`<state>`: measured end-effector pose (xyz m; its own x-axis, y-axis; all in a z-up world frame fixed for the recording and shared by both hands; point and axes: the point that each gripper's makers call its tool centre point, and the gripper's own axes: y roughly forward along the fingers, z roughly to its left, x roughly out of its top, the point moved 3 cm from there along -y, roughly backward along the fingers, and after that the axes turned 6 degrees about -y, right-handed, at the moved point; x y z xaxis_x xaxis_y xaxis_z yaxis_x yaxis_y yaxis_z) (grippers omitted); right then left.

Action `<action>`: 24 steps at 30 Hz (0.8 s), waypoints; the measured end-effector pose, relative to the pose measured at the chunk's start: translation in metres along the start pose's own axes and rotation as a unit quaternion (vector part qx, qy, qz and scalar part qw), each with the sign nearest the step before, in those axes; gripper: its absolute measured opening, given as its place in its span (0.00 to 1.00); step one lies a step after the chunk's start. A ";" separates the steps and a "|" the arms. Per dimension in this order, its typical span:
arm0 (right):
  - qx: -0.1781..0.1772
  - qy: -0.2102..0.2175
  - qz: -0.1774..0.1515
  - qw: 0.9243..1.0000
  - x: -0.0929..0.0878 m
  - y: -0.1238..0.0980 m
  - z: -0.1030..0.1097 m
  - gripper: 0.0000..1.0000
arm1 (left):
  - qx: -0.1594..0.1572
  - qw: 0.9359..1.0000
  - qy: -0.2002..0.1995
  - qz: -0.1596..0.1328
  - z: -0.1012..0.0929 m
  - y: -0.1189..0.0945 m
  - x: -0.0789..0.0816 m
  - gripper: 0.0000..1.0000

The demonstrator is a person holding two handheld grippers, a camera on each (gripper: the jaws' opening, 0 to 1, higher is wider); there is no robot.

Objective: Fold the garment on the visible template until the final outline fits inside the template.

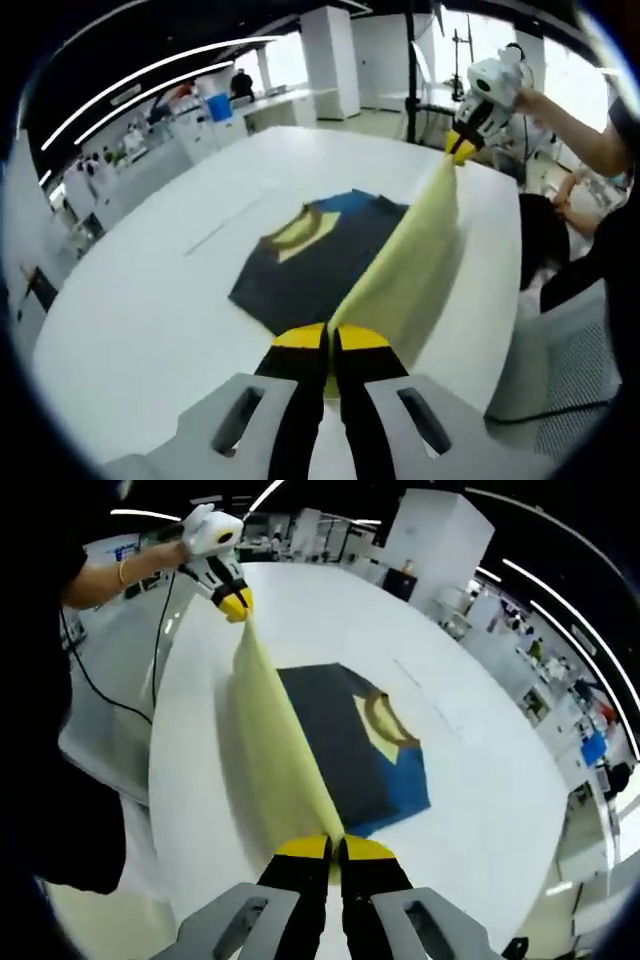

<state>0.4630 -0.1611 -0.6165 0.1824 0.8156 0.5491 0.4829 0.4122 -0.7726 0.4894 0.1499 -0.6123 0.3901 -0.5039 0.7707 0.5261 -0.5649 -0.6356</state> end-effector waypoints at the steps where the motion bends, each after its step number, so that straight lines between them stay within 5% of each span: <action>1: -0.005 0.000 -0.002 1.000 0.001 0.000 -0.003 0.00 | 0.006 1.000 0.007 -0.007 0.003 0.001 0.003 0.00; 3: -0.019 -0.001 -0.002 1.000 0.003 0.001 -0.011 0.00 | 0.023 0.999 0.041 -0.028 0.011 0.004 0.013 0.00; 14: -0.102 -0.014 -0.009 0.995 0.018 0.010 -0.057 0.00 | 0.072 0.996 0.007 -0.056 0.041 0.018 0.037 0.00; 24: -0.164 0.019 -0.031 0.986 0.026 0.019 -0.089 0.00 | 0.088 0.992 0.006 -0.089 0.058 0.023 0.052 0.00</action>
<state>0.5529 -0.1681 -0.5883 0.1724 0.7745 0.6087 0.7439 0.3027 -0.5958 0.5657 0.1482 -0.5840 0.2708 -0.4145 0.8688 0.7105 -0.5229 -0.4709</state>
